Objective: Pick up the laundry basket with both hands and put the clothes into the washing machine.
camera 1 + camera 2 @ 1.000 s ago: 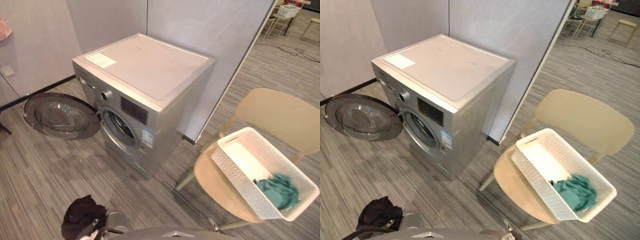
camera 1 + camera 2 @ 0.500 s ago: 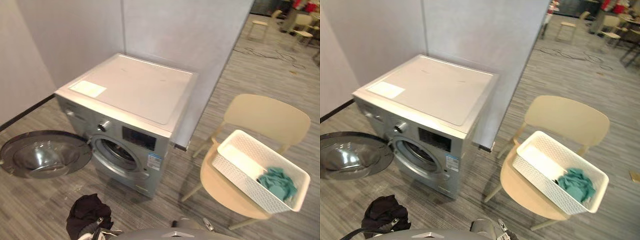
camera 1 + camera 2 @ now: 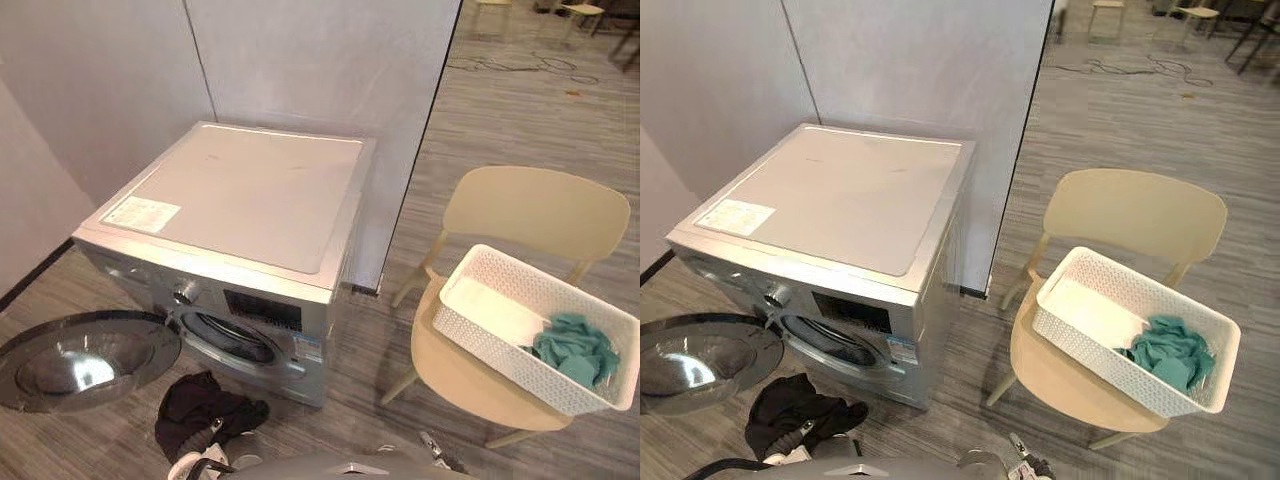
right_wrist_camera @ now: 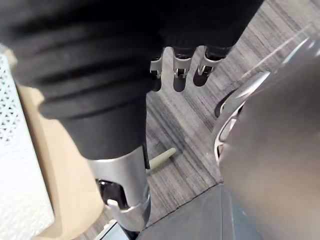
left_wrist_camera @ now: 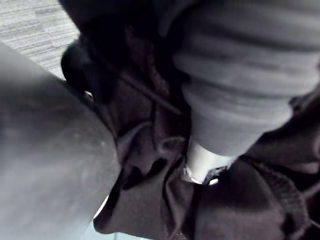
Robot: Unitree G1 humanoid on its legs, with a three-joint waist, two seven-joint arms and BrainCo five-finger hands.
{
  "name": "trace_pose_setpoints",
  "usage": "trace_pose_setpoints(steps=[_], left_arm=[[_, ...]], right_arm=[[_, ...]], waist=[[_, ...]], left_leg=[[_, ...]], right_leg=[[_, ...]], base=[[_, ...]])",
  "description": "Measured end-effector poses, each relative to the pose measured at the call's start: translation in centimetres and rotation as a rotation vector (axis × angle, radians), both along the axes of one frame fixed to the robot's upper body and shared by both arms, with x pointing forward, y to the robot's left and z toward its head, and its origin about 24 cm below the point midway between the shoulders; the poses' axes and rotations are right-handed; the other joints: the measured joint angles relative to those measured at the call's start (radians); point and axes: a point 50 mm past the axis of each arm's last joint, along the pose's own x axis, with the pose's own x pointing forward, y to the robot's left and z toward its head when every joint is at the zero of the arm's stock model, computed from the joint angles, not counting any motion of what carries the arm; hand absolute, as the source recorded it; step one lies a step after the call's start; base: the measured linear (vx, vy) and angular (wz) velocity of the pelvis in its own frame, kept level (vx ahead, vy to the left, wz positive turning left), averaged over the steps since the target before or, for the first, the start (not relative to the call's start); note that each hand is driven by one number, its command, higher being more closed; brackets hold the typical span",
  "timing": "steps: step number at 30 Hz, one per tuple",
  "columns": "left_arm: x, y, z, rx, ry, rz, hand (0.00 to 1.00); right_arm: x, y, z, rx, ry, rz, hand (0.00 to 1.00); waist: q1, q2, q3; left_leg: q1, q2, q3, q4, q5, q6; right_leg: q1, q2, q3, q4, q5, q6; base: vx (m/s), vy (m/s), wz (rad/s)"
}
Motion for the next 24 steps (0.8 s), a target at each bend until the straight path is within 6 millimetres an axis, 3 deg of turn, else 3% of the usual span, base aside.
trace_pose_setpoints(steps=[1, 2, 3, 4, 5, 6, 7, 8, 13, 14, 16, 17, 18, 19, 20, 22, 24], left_arm=[[0.0, 0.1, 0.0, 0.008, 0.002, -0.010, 1.00], [0.0, 0.4, 0.0, 0.019, 0.008, -0.016, 1.00], [-0.2, 0.2, -0.1, 0.016, 0.021, -0.020, 1.00], [-0.4, 0.1, -0.2, 0.013, 0.029, -0.024, 1.00], [-0.3, 0.6, -0.2, 0.025, 0.034, -0.037, 1.00], [-0.1, 1.3, 0.0, 0.048, 0.034, -0.054, 1.00], [0.1, 1.7, 0.1, 0.060, 0.030, -0.067, 1.00], [0.8, 1.8, 0.2, 0.066, 0.021, -0.095, 1.00], [1.7, 1.2, 0.4, 0.079, 0.011, -0.210, 1.00], [1.7, 0.7, 0.3, 0.081, 0.017, -0.257, 1.00], [1.5, -0.1, 0.1, 0.074, 0.026, -0.308, 1.00], [1.5, -0.9, 0.0, 0.066, 0.030, -0.350, 1.00], [1.5, -1.1, 0.0, 0.066, 0.029, -0.366, 1.00], [1.4, -1.0, 0.0, 0.072, 0.033, -0.385, 1.00], [1.4, -0.8, 0.0, 0.083, 0.036, -0.404, 1.00], [1.7, -0.5, 0.2, 0.096, 0.031, -0.430, 1.00], [2.2, -0.5, 0.3, 0.094, 0.014, -0.438, 1.00]], right_arm=[[0.1, 0.0, 0.0, 0.001, -0.001, 0.001, 0.00], [0.2, 0.2, -0.1, 0.008, 0.003, 0.004, 0.00], [-0.3, 0.2, -0.2, 0.013, 0.023, 0.001, 0.00], [-0.5, 0.0, -0.3, 0.007, 0.034, 0.004, 0.00], [-1.2, 0.5, -0.5, 0.031, 0.058, -0.007, 0.00], [-1.6, 1.3, -0.9, 0.071, 0.083, -0.025, 0.00], [-2.0, 1.7, -1.0, 0.088, 0.097, -0.034, 0.00], [-3.0, 1.6, -1.2, 0.099, 0.120, -0.080, 0.00], [-3.3, 1.8, -1.2, 0.109, 0.116, -0.112, 0.00], [-3.0, 1.7, -1.2, 0.102, 0.105, -0.103, 0.00], [-1.9, 0.8, -0.9, 0.068, 0.083, -0.050, 0.00], [-0.7, 0.4, -0.5, 0.041, 0.054, 0.007, 0.00], [-0.3, 0.3, -0.4, 0.033, 0.047, 0.030, 0.00], [0.4, 0.2, -0.2, 0.017, 0.030, 0.079, 0.00], [0.6, 0.6, -0.2, 0.015, 0.027, 0.124, 0.00], [0.8, 1.4, -0.3, 0.028, 0.016, 0.184, 0.00], [1.0, 1.8, -0.3, 0.034, 0.009, 0.193, 0.00]], waist=[[0.000, -0.004, 0.001], [-0.002, -0.015, 0.007], [-0.005, -0.017, 0.004], [-0.002, -0.021, -0.001], [-0.018, -0.028, -0.021], [-0.032, -0.065, -0.036], [-0.033, -0.082, -0.040], [-0.034, -0.092, -0.040], [-0.039, -0.088, -0.043], [-0.033, -0.070, -0.046], [-0.028, -0.043, -0.053], [-0.031, -0.022, -0.059], [-0.031, -0.016, -0.056], [-0.041, -0.009, -0.045], [-0.049, -0.022, -0.040], [-0.050, -0.045, -0.037], [-0.045, -0.056, -0.031]], left_leg=[[0.005, 0.000, -0.025, -0.051, -0.003, 0.000], [0.032, -0.001, -0.083, -0.165, 0.001, 0.008], [0.070, -0.003, -0.158, -0.309, 0.053, 0.051], [0.096, -0.029, -0.201, -0.338, 0.014, -0.007], [0.112, -0.072, -0.209, -0.377, -0.032, -0.084], [0.093, -0.105, -0.209, -0.372, -0.032, -0.085], [0.090, -0.121, -0.206, -0.370, -0.032, -0.085], [0.078, -0.152, -0.198, -0.333, -0.052, -0.084], [0.037, -0.217, -0.198, -0.255, -0.102, -0.027], [0.033, -0.218, -0.170, -0.252, -0.113, -0.011], [0.028, -0.216, -0.131, -0.263, -0.126, 0.008], [0.033, -0.215, -0.107, -0.296, -0.112, 0.024], [0.043, -0.214, -0.093, -0.321, -0.098, 0.032], [0.069, -0.212, -0.079, -0.366, -0.072, 0.041], [0.101, -0.211, -0.080, -0.409, -0.042, 0.048], [0.123, -0.210, -0.081, -0.445, -0.019, 0.032], [0.106, -0.213, -0.083, -0.425, -0.010, 0.016]], right_leg=[[-0.006, -0.012, 0.019, 0.000, 0.004, 0.009], [-0.011, -0.036, 0.063, 0.000, 0.010, 0.045], [-0.015, -0.065, 0.103, 0.001, 0.004, 0.094], [-0.024, -0.077, 0.124, 0.003, 0.001, 0.117], [-0.030, -0.103, 0.160, -0.009, -0.001, 0.141], [-0.038, -0.107, 0.171, -0.005, 0.001, 0.142], [-0.035, -0.103, 0.163, -0.013, 0.008, 0.133], [0.003, -0.123, 0.143, -0.082, 0.067, 0.136], [0.032, -0.181, 0.145, -0.171, 0.199, 0.188], [0.005, -0.188, 0.161, -0.163, 0.232, 0.183], [-0.059, -0.190, 0.186, -0.133, 0.293, 0.129], [-0.099, -0.185, 0.169, -0.115, 0.342, 0.061], [-0.118, -0.182, 0.160, -0.096, 0.357, 0.030], [-0.152, -0.158, 0.150, -0.004, 0.307, 0.007], [-0.147, -0.108, 0.135, 0.066, 0.215, 0.011], [-0.128, -0.032, 0.142, 0.059, 0.099, 0.015], [-0.112, -0.024, 0.149, 0.021, 0.072, 0.041]], base=[[0.16, 0.406, -0.78], [0.17, 0.578, -0.82], [0.16, 0.623, -0.83], [0.16, 0.645, -0.53], [0.12, 0.398, -0.10], [0.15, 0.358, 0.09], [0.15, 0.248, 0.19], [0.13, 0.342, 0.11], [0.01, 0.275, 0.02], [-0.10, 0.226, -0.57], [-0.13, 0.230, -0.67], [-0.10, 0.193, -0.48], [-0.11, 0.236, -0.47], [-0.07, 0.145, -0.25], [-0.06, 0.091, -0.12], [-0.01, -0.067, -0.02], [0.01, -0.126, 0.03]])
